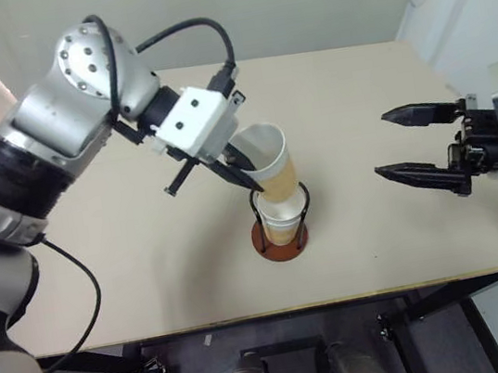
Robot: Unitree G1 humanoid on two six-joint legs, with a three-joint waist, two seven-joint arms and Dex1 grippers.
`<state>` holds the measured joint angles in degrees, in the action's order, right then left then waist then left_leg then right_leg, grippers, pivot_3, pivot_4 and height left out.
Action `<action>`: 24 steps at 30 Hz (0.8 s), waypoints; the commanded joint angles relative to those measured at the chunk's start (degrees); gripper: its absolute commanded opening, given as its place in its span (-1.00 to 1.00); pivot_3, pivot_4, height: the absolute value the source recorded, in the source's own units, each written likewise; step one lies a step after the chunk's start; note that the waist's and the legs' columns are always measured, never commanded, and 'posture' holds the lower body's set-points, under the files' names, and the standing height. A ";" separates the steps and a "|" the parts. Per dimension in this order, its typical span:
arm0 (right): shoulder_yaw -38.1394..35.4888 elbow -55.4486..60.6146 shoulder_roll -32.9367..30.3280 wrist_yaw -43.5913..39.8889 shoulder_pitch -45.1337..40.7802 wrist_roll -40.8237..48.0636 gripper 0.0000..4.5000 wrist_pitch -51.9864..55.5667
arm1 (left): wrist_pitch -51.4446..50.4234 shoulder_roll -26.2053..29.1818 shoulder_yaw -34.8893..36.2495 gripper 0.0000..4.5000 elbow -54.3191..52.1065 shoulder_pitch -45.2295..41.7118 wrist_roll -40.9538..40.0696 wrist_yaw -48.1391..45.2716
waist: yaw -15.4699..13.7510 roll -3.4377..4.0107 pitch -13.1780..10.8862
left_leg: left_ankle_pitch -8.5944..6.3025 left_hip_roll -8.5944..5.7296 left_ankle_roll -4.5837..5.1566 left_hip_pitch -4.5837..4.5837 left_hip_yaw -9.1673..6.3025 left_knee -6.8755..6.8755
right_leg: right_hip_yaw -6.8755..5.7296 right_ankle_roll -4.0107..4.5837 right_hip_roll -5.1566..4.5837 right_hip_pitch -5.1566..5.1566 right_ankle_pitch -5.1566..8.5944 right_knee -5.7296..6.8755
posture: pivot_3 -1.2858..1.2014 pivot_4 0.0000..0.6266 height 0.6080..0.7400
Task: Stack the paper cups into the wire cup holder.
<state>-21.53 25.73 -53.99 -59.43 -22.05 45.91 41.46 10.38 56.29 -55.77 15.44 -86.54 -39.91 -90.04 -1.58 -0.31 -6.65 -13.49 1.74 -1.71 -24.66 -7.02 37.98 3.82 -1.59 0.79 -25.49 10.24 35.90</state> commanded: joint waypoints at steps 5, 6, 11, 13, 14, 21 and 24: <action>-4.85 4.07 -1.62 4.51 2.57 2.27 1.00 0.98 | 4.72 -2.06 -4.21 -0.98 2.41 -2.89 -0.61 -2.46 | -0.11 0.00 0.00 | -0.18 -0.03 0.13 -0.26 0.02 0.30 | 0.00 -0.27 -0.04 -0.02 -0.16 -0.12 | 0.03 -0.52 1.00; -5.07 4.37 -1.70 4.82 2.97 2.52 1.00 1.01 | 4.94 -2.32 -4.57 -0.98 2.65 -2.99 -0.55 -2.46 | -0.15 0.00 0.00 | -0.20 -0.05 0.15 -0.26 0.03 0.31 | 0.00 -0.28 -0.05 -0.02 -0.16 -0.14 | 0.03 -0.52 1.00; -5.85 5.72 -2.21 6.38 4.10 3.53 1.00 1.41 | 6.87 -5.25 -5.30 -0.72 6.41 -3.17 2.36 -2.46 | -0.39 0.00 0.00 | -0.26 -0.07 0.21 -0.27 0.05 0.31 | 0.00 -0.31 -0.06 -0.02 -0.17 -0.14 | 0.03 -0.52 1.00; -6.15 5.90 -2.43 6.69 4.41 3.83 1.00 1.42 | 7.30 -5.81 -5.29 -0.42 7.12 -3.11 2.85 -2.46 | -0.41 0.00 0.00 | -0.26 -0.08 0.21 -0.28 0.06 0.33 | 0.00 -0.34 -0.06 -0.02 -0.18 -0.14 | 0.03 -0.52 1.00; -6.25 5.99 -2.52 6.81 4.56 3.97 1.00 1.41 | 7.42 -5.87 -5.30 -0.27 7.15 -3.09 2.78 -2.46 | -0.39 0.00 0.00 | -0.26 -0.08 0.21 -0.28 0.08 0.33 | 0.01 -0.35 -0.06 -0.02 -0.19 -0.14 | 0.03 -0.52 1.00; -4.54 5.11 -2.63 6.65 4.35 3.82 1.00 0.61 | 8.71 -7.46 -2.92 0.31 10.17 -2.41 5.87 -2.46 | -0.47 0.00 0.00 | -0.27 -0.09 0.23 -0.28 0.12 0.39 | 0.02 -0.43 -0.05 -0.01 -0.16 -0.15 | 0.03 -0.52 1.00; -2.45 3.84 -2.73 5.12 3.32 3.48 1.00 -0.13 | 6.80 -6.12 -0.87 0.31 9.63 -1.54 5.21 -2.46 | -0.44 0.00 0.00 | -0.27 -0.08 0.23 -0.29 0.14 0.40 | 0.02 -0.45 -0.04 -0.01 -0.15 -0.15 | 0.03 -0.52 1.00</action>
<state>-24.29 29.49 -55.59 -53.18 -17.51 49.17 42.73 18.10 49.00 -59.94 25.56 -87.85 -34.05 -90.10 -2.02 -0.31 -6.65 -13.76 1.66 -1.48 -24.95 -6.87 38.39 3.84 -2.04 0.75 -25.50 10.09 35.75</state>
